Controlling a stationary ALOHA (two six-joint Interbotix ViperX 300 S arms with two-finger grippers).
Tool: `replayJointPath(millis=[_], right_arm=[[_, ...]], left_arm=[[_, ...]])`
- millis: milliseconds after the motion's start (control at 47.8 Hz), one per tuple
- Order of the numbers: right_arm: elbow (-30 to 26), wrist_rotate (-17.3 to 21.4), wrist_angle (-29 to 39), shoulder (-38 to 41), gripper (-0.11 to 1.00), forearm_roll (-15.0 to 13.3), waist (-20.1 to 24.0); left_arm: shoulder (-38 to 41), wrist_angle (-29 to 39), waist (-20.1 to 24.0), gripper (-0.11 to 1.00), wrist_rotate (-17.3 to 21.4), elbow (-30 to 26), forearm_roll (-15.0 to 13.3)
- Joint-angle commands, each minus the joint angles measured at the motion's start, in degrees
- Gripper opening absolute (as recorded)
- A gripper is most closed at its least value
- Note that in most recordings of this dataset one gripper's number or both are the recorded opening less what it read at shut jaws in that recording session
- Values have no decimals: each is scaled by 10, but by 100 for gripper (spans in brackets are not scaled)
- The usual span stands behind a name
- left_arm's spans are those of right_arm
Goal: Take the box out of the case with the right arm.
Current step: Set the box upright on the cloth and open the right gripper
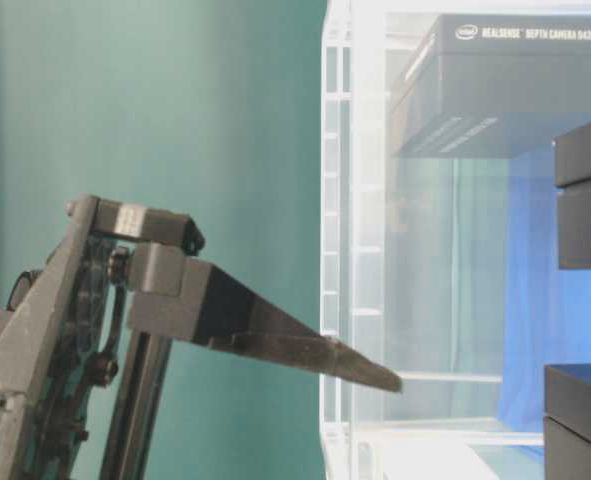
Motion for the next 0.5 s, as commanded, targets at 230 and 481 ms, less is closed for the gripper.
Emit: replayJointPath(millis=[230,481], right_arm=[[17,-27,48,-53,89,11,1],[145,-22,33,-142,90,11,8]], left_arm=[[1,1,3,2,0,-6,2],[-2,2,3,2,-1,-6,2]])
